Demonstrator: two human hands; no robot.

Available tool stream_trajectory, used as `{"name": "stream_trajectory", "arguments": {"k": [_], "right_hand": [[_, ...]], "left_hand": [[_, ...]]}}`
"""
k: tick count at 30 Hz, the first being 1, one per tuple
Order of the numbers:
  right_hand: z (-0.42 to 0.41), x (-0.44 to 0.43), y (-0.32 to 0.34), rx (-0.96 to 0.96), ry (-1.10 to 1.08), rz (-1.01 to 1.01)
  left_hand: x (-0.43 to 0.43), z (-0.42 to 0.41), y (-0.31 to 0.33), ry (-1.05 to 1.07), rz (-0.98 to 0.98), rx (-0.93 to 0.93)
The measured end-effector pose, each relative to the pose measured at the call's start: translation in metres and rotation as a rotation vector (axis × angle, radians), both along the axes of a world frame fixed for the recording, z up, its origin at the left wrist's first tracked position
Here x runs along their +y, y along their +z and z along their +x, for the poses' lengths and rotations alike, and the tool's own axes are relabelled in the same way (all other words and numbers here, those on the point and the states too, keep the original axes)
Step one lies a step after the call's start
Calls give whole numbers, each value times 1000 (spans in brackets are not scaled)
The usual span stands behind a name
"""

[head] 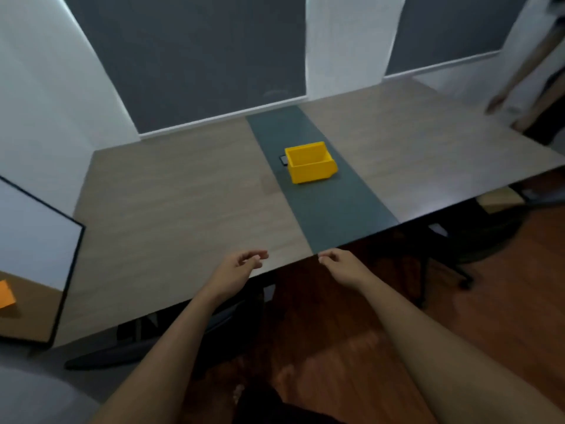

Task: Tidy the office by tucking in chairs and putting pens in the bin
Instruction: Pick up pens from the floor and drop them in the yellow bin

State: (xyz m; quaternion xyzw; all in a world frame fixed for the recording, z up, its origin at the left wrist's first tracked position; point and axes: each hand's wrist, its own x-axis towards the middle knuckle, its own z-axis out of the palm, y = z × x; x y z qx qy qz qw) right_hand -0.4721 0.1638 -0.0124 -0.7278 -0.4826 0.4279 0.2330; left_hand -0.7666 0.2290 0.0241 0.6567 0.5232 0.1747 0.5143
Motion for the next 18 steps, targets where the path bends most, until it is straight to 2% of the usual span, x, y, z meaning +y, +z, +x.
{"name": "stream_trajectory", "arguments": {"k": [6, 14, 18], "right_hand": [[91, -98, -9, 46, -269, 1], [184, -229, -38, 81, -627, -14], [224, -305, -53, 95, -819, -27]], "left_hand": [[-29, 118, 0, -224, -1, 33], [-73, 268, -3, -622, 59, 71], [-106, 356, -17, -826, 27, 89]]}}
